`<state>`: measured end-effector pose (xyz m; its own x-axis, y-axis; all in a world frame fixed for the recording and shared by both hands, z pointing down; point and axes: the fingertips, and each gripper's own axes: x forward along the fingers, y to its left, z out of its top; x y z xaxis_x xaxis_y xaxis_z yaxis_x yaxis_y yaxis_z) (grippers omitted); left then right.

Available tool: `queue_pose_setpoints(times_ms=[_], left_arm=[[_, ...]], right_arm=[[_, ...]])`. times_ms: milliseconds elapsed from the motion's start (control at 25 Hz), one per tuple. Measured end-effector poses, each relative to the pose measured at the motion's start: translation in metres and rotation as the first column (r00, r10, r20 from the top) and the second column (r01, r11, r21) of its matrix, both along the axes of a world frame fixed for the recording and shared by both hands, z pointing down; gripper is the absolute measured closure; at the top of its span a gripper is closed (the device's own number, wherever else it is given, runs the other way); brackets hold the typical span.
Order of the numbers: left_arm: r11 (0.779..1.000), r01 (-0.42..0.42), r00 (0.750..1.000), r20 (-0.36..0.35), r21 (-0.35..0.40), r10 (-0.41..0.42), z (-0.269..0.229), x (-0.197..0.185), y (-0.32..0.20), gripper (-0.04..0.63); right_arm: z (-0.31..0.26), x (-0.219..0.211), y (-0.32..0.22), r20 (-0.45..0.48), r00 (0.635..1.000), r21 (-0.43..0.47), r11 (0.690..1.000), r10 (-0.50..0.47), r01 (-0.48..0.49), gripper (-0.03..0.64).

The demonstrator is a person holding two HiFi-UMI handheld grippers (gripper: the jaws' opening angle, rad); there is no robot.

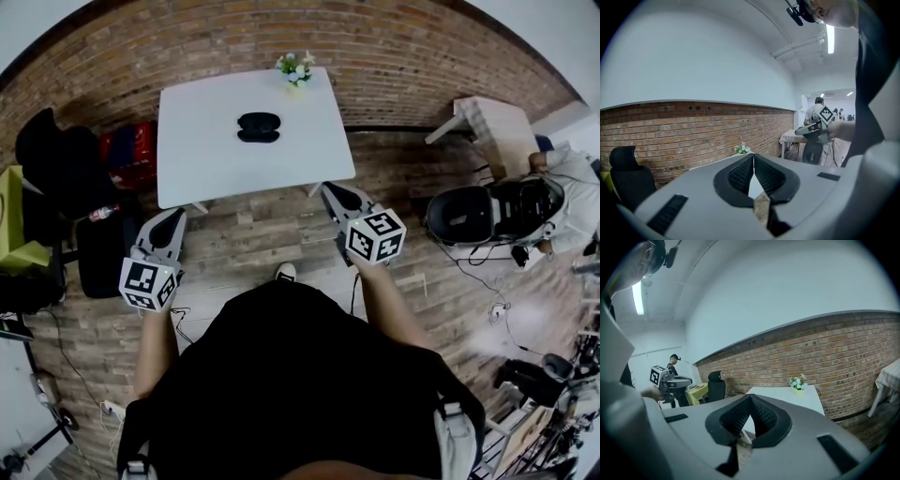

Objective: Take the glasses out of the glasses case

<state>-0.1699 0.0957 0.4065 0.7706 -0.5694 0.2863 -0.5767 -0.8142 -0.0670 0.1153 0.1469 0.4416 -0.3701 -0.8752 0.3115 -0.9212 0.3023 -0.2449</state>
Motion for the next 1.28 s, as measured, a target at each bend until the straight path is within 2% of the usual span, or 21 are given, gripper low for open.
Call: queue_pose_setpoints(times_ms=[920, 1280], left_arm=[[1.000, 0.020, 1.000, 0.008, 0.004, -0.020, 0.000, 0.079, -0.021, 0.583], [1.000, 0.020, 1.000, 0.001, -0.006, -0.020, 0.006, 0.090, -0.021, 0.583]], right_arm=[[0.010, 0.071, -0.031, -0.007, 0.998, -0.008, 0.998, -0.059, 0.059, 0.601], [0.008, 0.079, -0.034, -0.016, 0.998, -0.001, 0.998, -0.067, 0.067, 0.601]])
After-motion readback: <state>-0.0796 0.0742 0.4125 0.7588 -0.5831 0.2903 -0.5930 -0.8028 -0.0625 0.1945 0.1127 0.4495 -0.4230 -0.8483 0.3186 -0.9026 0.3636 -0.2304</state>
